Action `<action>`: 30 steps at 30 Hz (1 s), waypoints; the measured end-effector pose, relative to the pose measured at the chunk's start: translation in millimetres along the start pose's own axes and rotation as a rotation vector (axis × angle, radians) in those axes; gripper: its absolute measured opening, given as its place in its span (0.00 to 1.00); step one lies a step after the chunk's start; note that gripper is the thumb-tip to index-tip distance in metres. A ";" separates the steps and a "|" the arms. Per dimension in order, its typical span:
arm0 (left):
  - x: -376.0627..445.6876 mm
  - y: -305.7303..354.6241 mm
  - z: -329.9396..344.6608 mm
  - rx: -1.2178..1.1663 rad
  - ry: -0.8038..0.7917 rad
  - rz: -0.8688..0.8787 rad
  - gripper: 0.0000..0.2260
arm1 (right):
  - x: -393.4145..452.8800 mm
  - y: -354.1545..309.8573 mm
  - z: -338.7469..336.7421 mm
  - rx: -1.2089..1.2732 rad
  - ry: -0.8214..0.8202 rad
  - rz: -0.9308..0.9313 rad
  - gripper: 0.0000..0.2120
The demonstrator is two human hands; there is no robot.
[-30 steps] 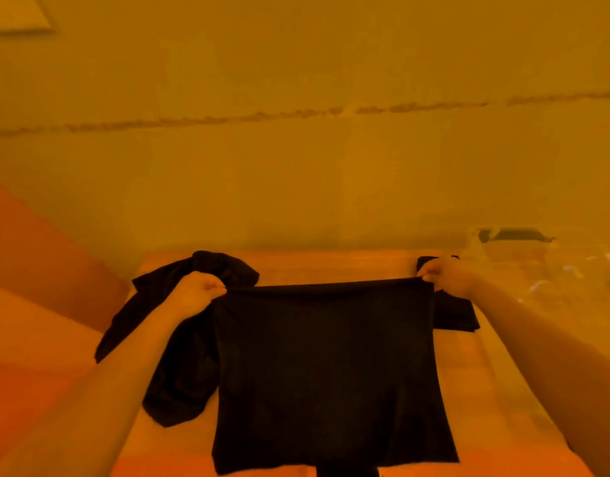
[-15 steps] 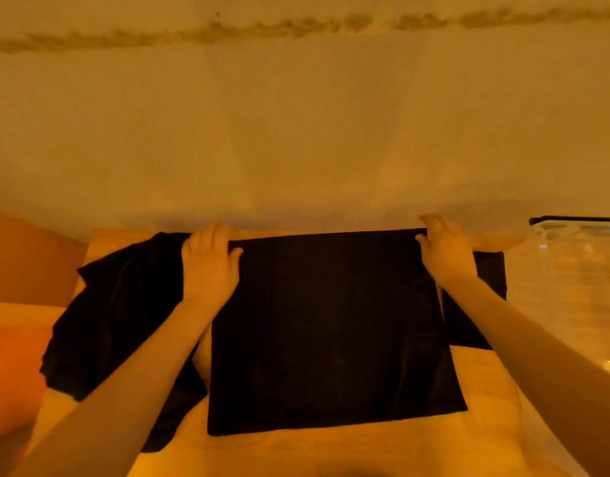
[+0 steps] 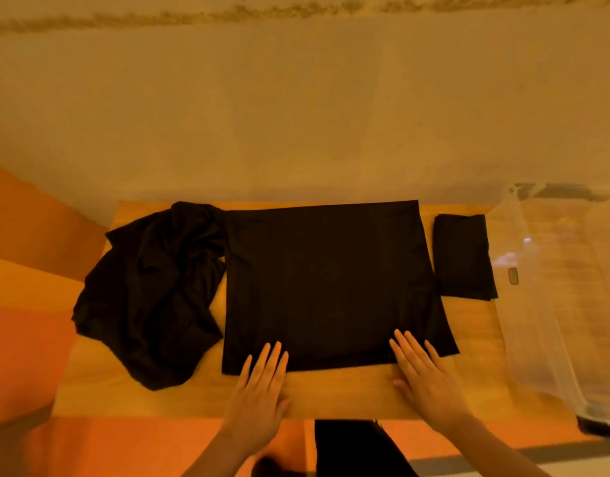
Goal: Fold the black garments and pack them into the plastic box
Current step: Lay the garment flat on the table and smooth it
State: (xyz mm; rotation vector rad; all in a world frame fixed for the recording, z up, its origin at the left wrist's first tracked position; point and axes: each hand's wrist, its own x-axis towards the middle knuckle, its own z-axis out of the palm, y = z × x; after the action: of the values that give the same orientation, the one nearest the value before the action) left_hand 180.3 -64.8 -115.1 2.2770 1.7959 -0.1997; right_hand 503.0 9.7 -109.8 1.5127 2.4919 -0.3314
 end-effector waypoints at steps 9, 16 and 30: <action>-15.7 -2.9 -2.0 0.005 0.047 -0.041 0.34 | -25.5 -15.0 3.5 0.034 0.023 0.132 0.31; -33.6 -8.0 11.6 0.032 -0.041 -0.025 0.32 | -53.0 -24.9 13.5 -0.001 -0.033 0.154 0.32; -46.4 -20.3 12.4 0.107 0.063 0.013 0.41 | -61.2 -33.8 30.9 -0.044 0.110 0.116 0.26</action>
State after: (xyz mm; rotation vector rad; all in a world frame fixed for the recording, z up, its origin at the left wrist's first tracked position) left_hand 150.0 -107.3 -117.5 2.3927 1.8420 -0.2297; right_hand 502.4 -66.3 -118.7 1.6922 2.4609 -0.1770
